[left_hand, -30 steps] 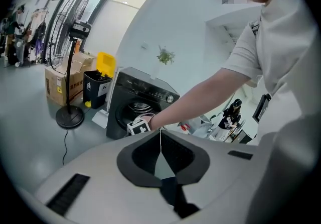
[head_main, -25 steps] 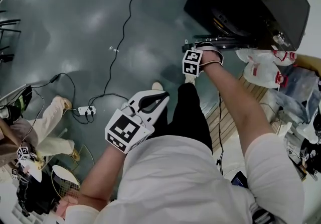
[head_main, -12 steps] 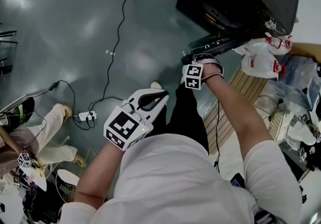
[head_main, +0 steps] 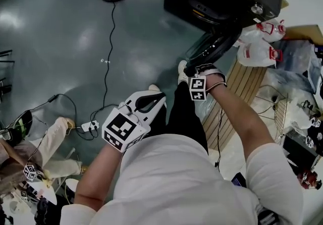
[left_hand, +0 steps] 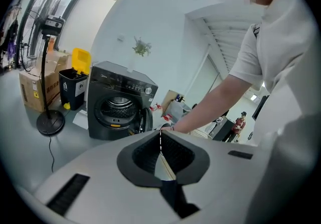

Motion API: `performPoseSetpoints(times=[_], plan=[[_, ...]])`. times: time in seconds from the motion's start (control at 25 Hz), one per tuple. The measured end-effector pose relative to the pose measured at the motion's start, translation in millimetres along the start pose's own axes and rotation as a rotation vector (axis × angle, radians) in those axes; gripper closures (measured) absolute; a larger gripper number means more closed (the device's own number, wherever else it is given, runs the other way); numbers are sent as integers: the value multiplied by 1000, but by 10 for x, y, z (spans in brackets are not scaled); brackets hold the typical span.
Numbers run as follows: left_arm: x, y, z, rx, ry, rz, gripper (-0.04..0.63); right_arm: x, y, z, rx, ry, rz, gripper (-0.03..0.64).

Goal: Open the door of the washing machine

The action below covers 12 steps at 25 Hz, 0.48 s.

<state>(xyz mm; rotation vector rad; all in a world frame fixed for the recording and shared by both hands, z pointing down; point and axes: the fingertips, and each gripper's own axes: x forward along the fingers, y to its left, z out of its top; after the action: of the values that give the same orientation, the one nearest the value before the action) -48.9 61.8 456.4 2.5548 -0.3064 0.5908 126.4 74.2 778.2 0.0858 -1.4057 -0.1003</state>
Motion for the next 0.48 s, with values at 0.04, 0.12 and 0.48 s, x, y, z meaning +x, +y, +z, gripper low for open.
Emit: performPoseSetpoints(times=[0.04, 0.12, 0.48], plan=[[20, -29, -4, 2, 3, -4, 577, -3, 53, -35, 2, -1, -1, 554], [59, -86, -11, 6, 8, -14, 577, -10, 154, -96, 8, 1, 2, 552], [273, -255, 52, 25, 28, -66, 577, 2, 551, -398, -18, 23, 8, 554]])
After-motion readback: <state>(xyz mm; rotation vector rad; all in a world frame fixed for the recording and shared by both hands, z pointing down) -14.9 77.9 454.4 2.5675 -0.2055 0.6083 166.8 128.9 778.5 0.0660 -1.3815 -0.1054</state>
